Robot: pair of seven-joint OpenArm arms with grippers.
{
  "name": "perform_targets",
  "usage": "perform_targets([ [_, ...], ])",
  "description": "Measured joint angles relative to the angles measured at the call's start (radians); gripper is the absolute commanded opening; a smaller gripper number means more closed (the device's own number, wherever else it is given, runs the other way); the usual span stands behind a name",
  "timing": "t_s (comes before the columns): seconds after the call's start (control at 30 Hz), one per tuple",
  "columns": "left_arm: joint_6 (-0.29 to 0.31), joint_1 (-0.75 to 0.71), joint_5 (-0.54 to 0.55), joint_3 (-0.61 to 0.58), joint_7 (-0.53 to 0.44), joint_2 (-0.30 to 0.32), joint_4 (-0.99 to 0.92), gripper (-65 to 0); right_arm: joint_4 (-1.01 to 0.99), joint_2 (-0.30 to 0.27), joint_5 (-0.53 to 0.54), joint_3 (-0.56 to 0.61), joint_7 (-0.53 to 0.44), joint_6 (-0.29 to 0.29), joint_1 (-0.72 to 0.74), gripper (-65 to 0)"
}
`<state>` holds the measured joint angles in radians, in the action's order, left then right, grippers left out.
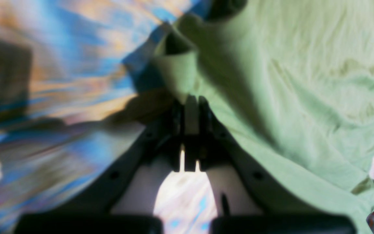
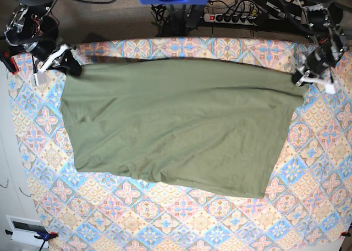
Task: Layout the t-shirt on the table in an organized manner, then fold the t-shirt properly
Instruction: 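Lift the shirt edge with both grippers and stretch it apart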
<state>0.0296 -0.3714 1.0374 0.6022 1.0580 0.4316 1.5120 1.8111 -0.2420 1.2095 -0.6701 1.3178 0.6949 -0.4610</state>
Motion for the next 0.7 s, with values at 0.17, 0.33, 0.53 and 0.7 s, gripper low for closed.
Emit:
perform_targets([
  [0.17,0.002,-0.115,0.07,0.033,0.0,0.056,0.094,-65.0,0.015,0.0,-0.032,-0.024,0.033,0.0,-0.092,-60.1],
  [0.33,0.001,-0.193,0.071,0.032,-0.002,0.072,0.145,-65.0,0.05,-0.005,-0.005,-0.024,0.003,0.0,-0.127,-60.1],
  [0.53,0.001,-0.275,0.067,0.032,0.001,0.072,0.181,-65.0,0.064,-0.001,-0.024,-0.024,0.026,0.0,-0.253,-60.1],
  [0.7,0.039,-0.259,0.071,0.032,-0.005,0.072,0.228,-65.0,0.074,-0.003,-0.002,-0.083,0.011,0.0,-0.242,-60.1],
])
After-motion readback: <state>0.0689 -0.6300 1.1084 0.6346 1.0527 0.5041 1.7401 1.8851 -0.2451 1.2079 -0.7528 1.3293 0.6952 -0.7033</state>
